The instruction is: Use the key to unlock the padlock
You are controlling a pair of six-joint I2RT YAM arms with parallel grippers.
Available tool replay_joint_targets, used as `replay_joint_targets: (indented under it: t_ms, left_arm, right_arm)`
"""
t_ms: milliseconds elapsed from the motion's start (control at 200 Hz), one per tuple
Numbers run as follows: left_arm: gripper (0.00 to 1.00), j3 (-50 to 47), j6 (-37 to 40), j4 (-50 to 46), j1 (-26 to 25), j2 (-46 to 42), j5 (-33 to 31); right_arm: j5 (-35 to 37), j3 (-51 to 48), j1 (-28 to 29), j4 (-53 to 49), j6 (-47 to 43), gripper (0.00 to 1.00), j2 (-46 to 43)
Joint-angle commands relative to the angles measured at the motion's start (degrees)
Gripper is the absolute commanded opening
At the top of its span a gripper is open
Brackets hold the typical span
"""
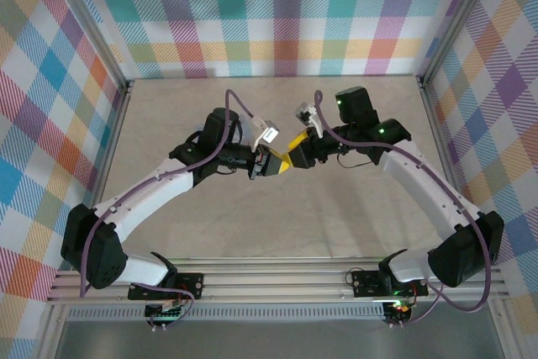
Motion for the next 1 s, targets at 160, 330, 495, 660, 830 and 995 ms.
replay_joint_targets:
  t_ms: [160, 330, 495, 660, 830, 995]
  left_arm:
    - [0.00, -6.58, -11.15, 12.28, -0.48, -4.88, -9.68]
    - [0.00, -8.75, -15.01, 15.72, -0.45, -5.93, -10.38]
    - [0.00, -9.63, -16.13, 15.82, -0.45, -6.75, -10.02]
    - [0.00, -11.21, -17.37, 16.97, -0.45, -8.20, -9.87]
    - [0.00, -12.70, -18.94, 19.23, -0.45, -9.04, -8.30]
    - [0.00, -12.93, -20.49, 20.98, -0.46, -8.36, -6.19]
  right_arm:
    - [10.60, -8.06, -0.22, 16.66, 32.03, 0.62, -5.84]
    - [8.68, -15.81, 0.46, 25.13, 44.47, 0.56, -6.27]
    - [8.52, -17.82, 1.90, 28.11, 46.85, 0.54, -6.06]
    - [8.15, -18.54, 3.43, 30.19, 46.38, 0.44, -6.06]
    - [7.06, -21.20, 3.56, 34.10, 46.31, 0.29, -6.56]
    - [5.27, -23.54, 3.61, 38.90, 46.43, 0.03, -6.67]
